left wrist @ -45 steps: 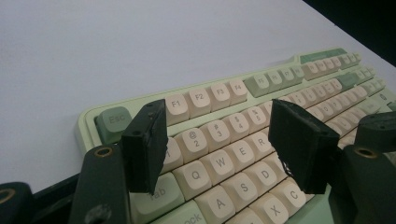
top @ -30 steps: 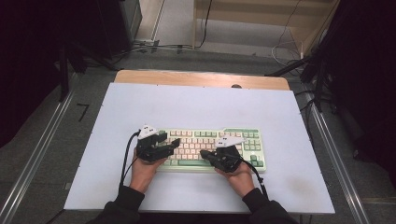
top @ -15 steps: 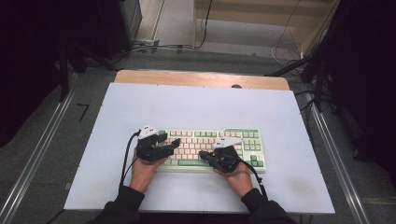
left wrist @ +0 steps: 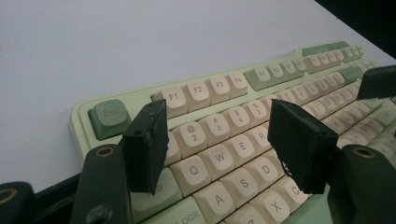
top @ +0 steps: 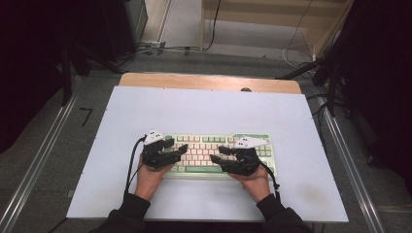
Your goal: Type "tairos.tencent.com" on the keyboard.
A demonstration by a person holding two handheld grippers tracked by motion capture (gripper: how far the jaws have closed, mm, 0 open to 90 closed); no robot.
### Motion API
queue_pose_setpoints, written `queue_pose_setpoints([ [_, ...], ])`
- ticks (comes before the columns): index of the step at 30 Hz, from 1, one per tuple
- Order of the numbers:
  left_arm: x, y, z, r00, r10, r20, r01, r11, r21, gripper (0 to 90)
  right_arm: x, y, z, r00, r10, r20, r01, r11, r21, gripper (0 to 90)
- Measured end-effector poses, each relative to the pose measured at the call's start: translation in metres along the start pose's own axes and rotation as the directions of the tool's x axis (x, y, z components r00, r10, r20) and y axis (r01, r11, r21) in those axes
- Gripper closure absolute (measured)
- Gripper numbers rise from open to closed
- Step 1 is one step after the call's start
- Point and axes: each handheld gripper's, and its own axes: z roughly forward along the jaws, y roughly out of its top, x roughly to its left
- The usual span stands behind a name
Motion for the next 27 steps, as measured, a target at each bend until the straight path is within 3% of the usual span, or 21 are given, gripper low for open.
queue_pose_setpoints([
  [4,0.000,0.000,0.000,1.0000,0.001,0.001,-0.001,1.0000,0.000,38.8,-0.010,0.002,-0.007,0.9987,0.032,0.039,-0.032,0.999,-0.003,31.4],
  [8,0.000,0.000,0.000,1.0000,0.002,0.002,-0.002,1.0000,0.000,38.8,-0.020,0.001,-0.011,0.9939,0.056,0.094,-0.056,0.998,-0.003,26.4],
  [22,-0.002,0.000,-0.001,0.9998,0.010,0.015,-0.010,0.9999,0.005,38.9,-0.031,-0.001,-0.018,0.9866,0.097,0.131,-0.097,0.995,-0.007,26.0],
  [27,-0.005,0.000,-0.003,0.9991,0.027,0.034,-0.026,0.9996,-0.006,44.9,-0.032,-0.002,-0.017,0.9863,0.098,0.133,-0.099,0.995,0.000,26.3],
])
